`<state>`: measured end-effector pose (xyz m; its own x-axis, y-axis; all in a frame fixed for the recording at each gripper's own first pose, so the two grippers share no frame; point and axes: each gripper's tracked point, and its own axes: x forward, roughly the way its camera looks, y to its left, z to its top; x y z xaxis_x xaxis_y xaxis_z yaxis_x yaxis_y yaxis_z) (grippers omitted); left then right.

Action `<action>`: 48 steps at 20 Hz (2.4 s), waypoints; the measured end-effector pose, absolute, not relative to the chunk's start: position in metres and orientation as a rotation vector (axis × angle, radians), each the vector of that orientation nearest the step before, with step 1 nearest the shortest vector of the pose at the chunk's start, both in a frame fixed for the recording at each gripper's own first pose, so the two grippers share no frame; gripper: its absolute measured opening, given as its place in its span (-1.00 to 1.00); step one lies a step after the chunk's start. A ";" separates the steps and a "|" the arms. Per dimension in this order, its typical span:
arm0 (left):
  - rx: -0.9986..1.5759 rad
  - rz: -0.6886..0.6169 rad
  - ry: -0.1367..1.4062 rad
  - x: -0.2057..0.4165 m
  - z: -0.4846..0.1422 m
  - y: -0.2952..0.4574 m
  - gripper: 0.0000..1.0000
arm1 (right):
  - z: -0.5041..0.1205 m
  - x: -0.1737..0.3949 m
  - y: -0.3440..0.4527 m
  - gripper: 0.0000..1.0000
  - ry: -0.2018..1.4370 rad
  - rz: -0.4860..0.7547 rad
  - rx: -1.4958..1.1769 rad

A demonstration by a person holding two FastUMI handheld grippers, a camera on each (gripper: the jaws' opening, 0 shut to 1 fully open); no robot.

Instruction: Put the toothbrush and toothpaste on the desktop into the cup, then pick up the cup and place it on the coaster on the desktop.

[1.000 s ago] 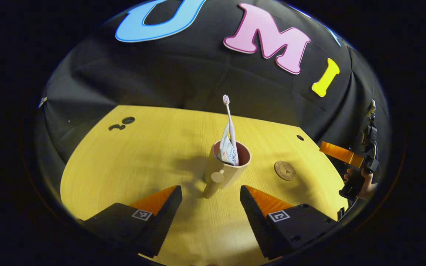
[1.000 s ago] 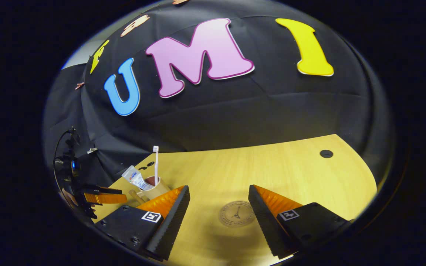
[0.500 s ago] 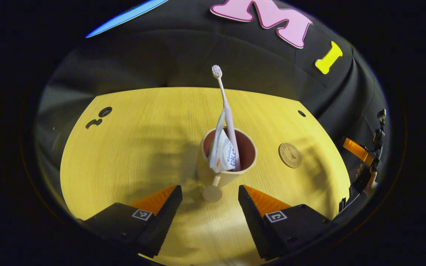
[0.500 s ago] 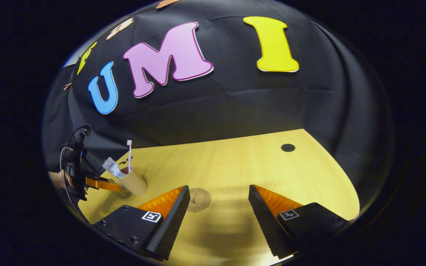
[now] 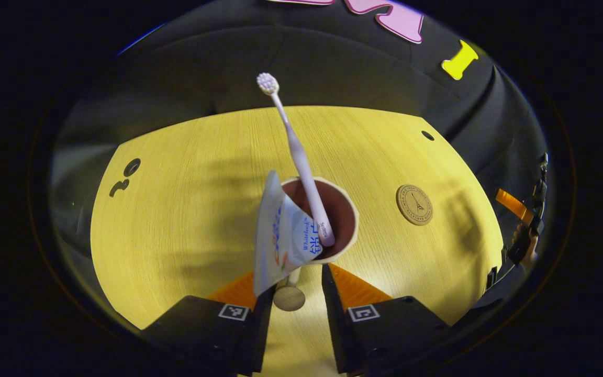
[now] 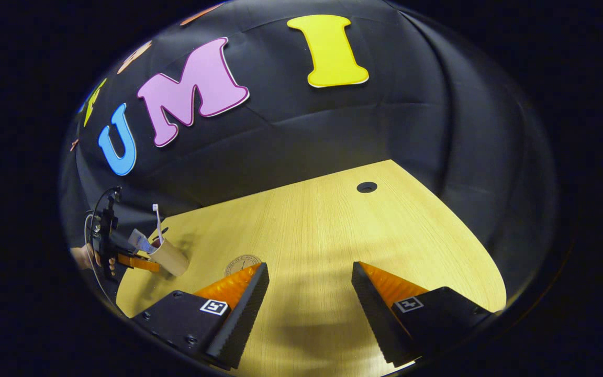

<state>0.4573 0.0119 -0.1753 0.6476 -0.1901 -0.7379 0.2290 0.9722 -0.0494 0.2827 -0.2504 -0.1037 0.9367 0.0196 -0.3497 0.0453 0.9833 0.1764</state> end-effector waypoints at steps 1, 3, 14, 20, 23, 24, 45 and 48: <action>0.053 -0.227 0.838 0.457 -0.176 0.012 -0.03 | -0.103 0.283 -0.251 0.96 0.356 -0.011 0.186; 0.059 -0.215 0.836 0.458 -0.177 0.008 -0.29 | -0.105 0.283 -0.249 0.97 0.362 -0.006 0.190; 0.058 -0.143 0.779 0.461 -0.169 0.002 -0.64 | -0.105 0.284 -0.247 0.96 0.377 0.019 0.199; 0.076 -0.163 0.719 0.456 -0.134 -0.015 -0.65 | -0.104 0.284 -0.247 0.96 0.375 0.029 0.191; 0.086 -0.209 0.686 0.462 -0.118 -0.049 -0.65 | -0.104 0.283 -0.247 0.96 0.374 0.037 0.191; 0.092 -0.232 0.683 0.464 -0.115 -0.063 -0.65 | -0.103 0.283 -0.247 0.97 0.374 0.041 0.189; 0.231 -0.433 0.727 0.479 -0.168 -0.217 -0.63 | -0.115 0.285 -0.239 0.96 0.379 0.100 0.234; 0.236 -0.437 0.725 0.479 -0.168 -0.217 -0.54 | -0.114 0.285 -0.239 0.97 0.374 0.102 0.245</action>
